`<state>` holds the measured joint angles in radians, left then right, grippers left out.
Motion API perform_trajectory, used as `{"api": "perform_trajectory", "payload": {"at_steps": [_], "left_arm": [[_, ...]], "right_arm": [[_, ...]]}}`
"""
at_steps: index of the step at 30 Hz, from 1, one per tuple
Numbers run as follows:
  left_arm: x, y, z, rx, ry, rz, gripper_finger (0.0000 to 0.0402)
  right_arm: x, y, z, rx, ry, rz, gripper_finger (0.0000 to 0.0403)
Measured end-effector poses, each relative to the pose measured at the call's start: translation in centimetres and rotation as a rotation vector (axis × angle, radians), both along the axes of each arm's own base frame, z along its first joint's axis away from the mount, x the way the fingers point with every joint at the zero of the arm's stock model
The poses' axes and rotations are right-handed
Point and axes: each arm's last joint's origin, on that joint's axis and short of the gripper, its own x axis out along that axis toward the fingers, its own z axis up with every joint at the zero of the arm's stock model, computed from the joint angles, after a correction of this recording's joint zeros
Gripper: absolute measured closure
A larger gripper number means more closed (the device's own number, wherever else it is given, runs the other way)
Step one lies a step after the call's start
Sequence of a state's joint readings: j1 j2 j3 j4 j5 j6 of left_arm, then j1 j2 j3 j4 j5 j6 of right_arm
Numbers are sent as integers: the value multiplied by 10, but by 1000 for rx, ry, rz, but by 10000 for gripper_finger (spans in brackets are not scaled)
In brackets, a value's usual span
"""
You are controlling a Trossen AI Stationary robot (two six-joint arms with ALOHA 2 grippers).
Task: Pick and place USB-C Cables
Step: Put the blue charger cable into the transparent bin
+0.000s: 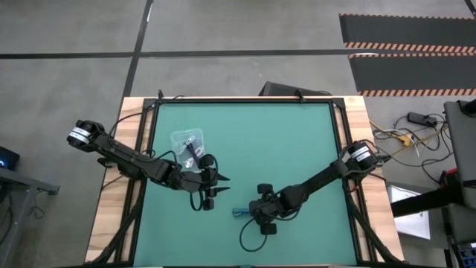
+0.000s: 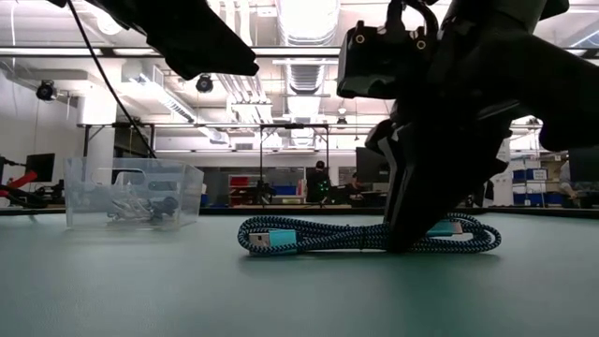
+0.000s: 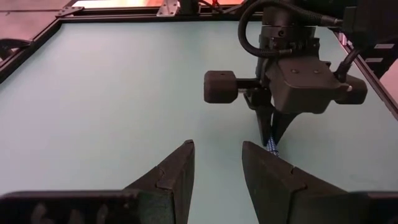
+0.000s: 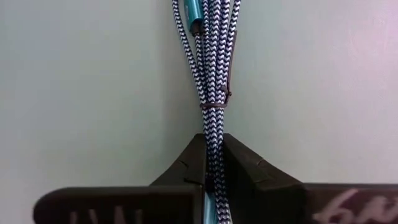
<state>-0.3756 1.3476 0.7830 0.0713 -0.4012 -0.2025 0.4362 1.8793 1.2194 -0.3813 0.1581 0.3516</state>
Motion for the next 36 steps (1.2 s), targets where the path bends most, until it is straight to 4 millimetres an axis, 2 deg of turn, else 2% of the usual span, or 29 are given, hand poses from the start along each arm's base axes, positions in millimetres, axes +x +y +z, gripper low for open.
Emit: {"api": "perform_trajectory", "payload": {"at_steps": [7, 17, 22, 28, 32, 36], "left_arm": [[0, 0, 1, 6, -3, -3, 283], [1, 0, 5, 48, -29, -28, 283], [-2, 2, 10, 92, -50, -24, 283], [-5, 3, 22, 131, -123, -45, 283], [-2, 2, 31, 155, -216, -60, 283], [3, 0, 35, 167, -289, -64, 283]], "right_arm": [[-2, -2, 7, -31, -10, 46, 380], [-13, -7, 39, -61, -144, 153, 380], [-26, -13, 55, -48, -351, 229, 380], [-47, -25, 80, -54, -740, 310, 380], [-60, -33, 90, -68, -945, 322, 380], [-67, -41, 98, -72, -1079, 295, 380]]}}
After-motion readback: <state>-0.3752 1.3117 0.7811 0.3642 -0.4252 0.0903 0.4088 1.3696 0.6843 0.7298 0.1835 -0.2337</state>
